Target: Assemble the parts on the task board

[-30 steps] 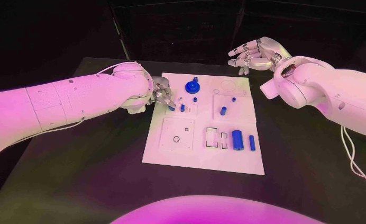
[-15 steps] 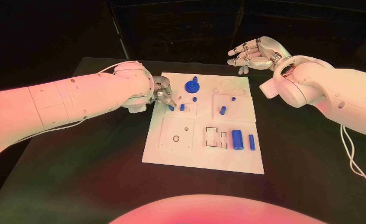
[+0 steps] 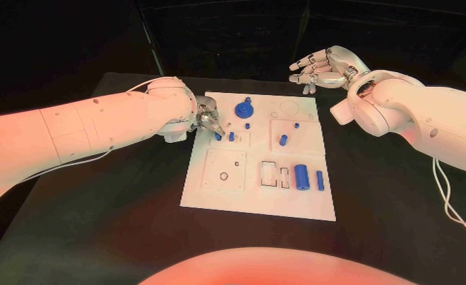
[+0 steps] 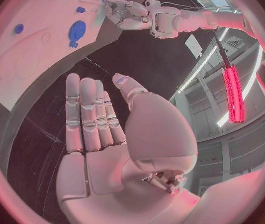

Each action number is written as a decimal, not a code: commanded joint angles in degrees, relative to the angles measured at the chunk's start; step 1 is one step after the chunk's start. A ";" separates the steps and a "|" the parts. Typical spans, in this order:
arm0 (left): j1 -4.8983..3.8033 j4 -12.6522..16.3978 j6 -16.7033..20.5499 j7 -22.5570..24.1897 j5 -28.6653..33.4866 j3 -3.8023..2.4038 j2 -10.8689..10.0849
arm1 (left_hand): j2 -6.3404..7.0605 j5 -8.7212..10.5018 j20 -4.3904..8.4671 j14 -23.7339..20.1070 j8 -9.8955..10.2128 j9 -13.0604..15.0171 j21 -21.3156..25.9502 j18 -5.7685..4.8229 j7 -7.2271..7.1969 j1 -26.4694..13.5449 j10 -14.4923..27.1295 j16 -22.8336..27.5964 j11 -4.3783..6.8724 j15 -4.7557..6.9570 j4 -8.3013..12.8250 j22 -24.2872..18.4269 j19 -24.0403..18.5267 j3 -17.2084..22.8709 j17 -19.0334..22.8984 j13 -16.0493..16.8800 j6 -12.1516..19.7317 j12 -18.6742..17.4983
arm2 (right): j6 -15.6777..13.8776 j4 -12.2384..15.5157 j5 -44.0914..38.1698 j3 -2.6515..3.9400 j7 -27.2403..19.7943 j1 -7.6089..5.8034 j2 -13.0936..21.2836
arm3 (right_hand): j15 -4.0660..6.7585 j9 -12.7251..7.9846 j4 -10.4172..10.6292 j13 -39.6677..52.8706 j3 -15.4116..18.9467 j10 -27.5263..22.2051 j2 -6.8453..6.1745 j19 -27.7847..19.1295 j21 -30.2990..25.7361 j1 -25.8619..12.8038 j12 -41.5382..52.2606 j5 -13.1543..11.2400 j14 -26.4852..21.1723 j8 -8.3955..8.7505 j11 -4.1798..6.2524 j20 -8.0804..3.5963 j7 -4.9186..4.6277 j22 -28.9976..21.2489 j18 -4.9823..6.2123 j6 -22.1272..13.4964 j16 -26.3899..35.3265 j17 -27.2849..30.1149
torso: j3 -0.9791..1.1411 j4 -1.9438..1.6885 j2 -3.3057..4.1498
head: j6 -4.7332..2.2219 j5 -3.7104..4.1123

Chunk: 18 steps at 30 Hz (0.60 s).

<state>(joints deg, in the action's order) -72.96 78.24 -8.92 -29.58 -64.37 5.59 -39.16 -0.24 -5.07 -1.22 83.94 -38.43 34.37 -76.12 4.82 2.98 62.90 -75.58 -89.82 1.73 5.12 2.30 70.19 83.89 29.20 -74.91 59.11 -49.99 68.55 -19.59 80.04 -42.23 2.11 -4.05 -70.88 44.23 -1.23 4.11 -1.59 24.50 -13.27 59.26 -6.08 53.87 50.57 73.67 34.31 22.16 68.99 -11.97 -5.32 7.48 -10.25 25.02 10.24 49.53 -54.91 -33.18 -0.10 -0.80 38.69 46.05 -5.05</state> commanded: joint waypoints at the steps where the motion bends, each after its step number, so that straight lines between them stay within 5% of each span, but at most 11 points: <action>1: 0.02 -0.41 -0.89 -0.31 -0.37 0.09 0.13 | 0.07 0.21 0.38 6.06 -0.19 0.22 -0.39 -0.78 -0.94 -0.77 -0.30 -0.18 0.29 0.31 -0.31 0.10 0.52 -0.92 -15.09 0.00 -1.18 0.23 | 0.28 0.08 -0.07 0.04 -0.47 -0.10 0.00 | 0.06 0.09 0.32 -0.05 0.13 -0.13 0.60 0.07 -0.30 0.06 -0.15 0.35 -0.36 -0.38 0.08 0.00 0.04 -0.05 0.23 -0.34 -0.29 0.05 | -0.02 -0.05 0.02 | 0.07 0.07; 18: 0.02 -1.34 -1.27 -0.41 -0.36 0.09 0.31 | 2.43 0.25 0.70 6.06 -0.59 0.93 -0.42 -0.85 -1.29 -3.65 0.27 -0.18 0.59 0.62 -2.75 0.45 0.60 -8.10 -15.09 -1.26 -2.17 -0.55 | 0.21 0.00 -0.07 0.04 -0.52 -0.10 -0.04 | 0.07 0.08 0.30 -0.16 0.17 -0.16 0.51 0.09 -0.33 0.19 -0.15 0.35 -0.39 -0.45 0.08 0.00 0.05 -0.07 0.23 -0.40 -0.33 0.14 | -0.06 -0.14 0.02 | 0.21 0.15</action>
<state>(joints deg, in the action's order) -72.94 77.03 -9.31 -29.59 -64.37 5.64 -38.78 2.26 -5.11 -1.03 84.15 -39.02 35.25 -76.35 4.81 1.33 59.61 -75.63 -89.82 2.25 5.32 -0.43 70.60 84.08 21.37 -74.91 57.90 -52.03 68.13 -19.57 79.99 -42.23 2.11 -4.07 -70.88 44.19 -1.23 4.13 -1.59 24.42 -13.27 59.26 -6.08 53.87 50.57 73.67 34.31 22.16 68.99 -12.21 -5.32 7.48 -10.25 25.03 10.24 49.53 -54.91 -33.11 -0.15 -0.88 38.71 46.25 -4.86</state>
